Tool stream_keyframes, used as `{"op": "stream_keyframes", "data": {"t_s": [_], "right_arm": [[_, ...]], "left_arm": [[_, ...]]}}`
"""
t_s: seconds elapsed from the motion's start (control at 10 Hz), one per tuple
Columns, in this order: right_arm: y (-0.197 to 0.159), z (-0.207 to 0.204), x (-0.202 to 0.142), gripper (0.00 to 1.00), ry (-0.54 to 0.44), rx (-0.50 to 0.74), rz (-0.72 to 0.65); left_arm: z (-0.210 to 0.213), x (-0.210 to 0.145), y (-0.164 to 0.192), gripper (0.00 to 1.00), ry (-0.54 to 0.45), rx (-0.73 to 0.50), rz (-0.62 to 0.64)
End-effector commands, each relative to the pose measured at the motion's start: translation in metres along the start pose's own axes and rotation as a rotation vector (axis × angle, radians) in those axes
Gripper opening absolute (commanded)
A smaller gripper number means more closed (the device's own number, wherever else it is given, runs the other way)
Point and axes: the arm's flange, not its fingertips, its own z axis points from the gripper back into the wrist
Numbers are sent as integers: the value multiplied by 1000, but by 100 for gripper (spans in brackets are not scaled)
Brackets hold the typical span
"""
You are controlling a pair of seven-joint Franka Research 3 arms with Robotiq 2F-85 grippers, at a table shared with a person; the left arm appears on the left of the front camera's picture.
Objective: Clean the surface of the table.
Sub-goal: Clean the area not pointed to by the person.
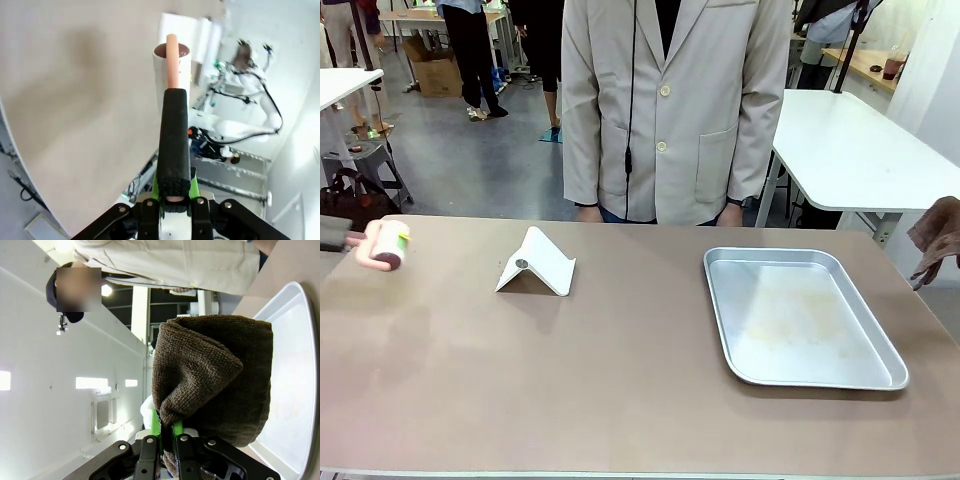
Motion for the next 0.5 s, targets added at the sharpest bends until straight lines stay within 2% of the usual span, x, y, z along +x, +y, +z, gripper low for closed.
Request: {"op": "stream_keyframes", "data": {"t_s": [0.0, 0.4], "right_arm": [[4, 0, -1, 10, -1, 0, 7], [4, 0, -1, 10, -1, 0, 7]], "left_arm": [[18, -20, -6, 22, 33, -84, -89], [57, -83, -4, 22, 70, -195, -194]]}}
